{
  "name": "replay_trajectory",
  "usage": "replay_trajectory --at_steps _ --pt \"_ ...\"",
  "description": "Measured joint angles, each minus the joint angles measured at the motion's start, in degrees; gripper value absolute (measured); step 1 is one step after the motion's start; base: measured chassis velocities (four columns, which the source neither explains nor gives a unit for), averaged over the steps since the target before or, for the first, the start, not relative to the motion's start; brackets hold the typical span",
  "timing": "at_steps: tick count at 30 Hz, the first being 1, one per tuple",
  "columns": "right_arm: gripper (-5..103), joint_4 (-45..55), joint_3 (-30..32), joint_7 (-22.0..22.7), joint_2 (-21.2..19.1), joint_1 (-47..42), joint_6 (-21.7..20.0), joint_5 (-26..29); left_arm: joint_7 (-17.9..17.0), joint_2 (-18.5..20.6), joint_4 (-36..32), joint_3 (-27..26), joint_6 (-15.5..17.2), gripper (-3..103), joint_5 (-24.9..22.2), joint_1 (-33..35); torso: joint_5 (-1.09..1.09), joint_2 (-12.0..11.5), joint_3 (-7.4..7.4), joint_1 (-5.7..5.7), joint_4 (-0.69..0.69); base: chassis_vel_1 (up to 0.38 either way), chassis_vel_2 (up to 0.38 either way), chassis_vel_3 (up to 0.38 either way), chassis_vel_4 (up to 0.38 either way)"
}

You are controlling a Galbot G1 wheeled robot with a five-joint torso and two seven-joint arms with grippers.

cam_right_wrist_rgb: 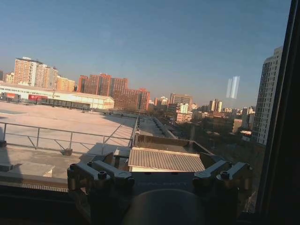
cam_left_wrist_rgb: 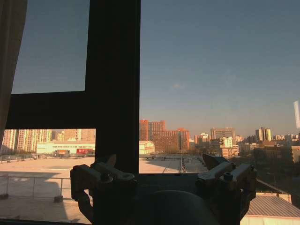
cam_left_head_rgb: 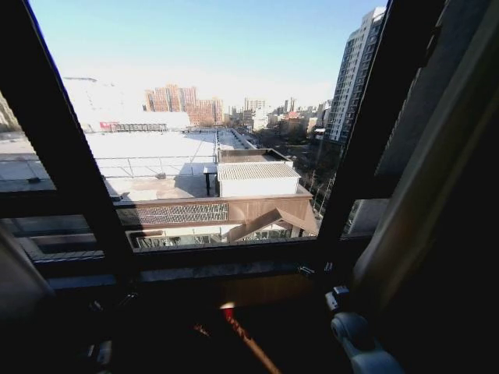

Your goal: Open the curtains by pulling them apart, changing their state from closed to fully open.

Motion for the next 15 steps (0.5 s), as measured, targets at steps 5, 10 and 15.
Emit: replay_trajectory --at_steps 5,10,15 --pt "100 0.00 0.00 0.00 0.00 0.00 0.00 0.00 0.00 0.00 0.00 0.00 0.00 100 0.00 0.00 0.03 -0.01 0.01 0.01 0.00 0.371 0.340 -0.385 -0.324" --pt "100 0.00 0.00 0.00 0.00 0.00 0.00 0.00 0.00 0.00 0.00 0.00 0.00 100 0.00 0.00 0.01 -0.01 0.01 0.01 0.01 0.363 0.332 -0.363 -0.335" --pt "100 0.00 0.00 0.00 0.00 0.00 0.00 0.00 0.00 0.00 0.00 0.00 0.00 100 0.00 0.00 -0.01 0.00 0.00 0.01 0.00 0.370 0.334 -0.374 -0.336"
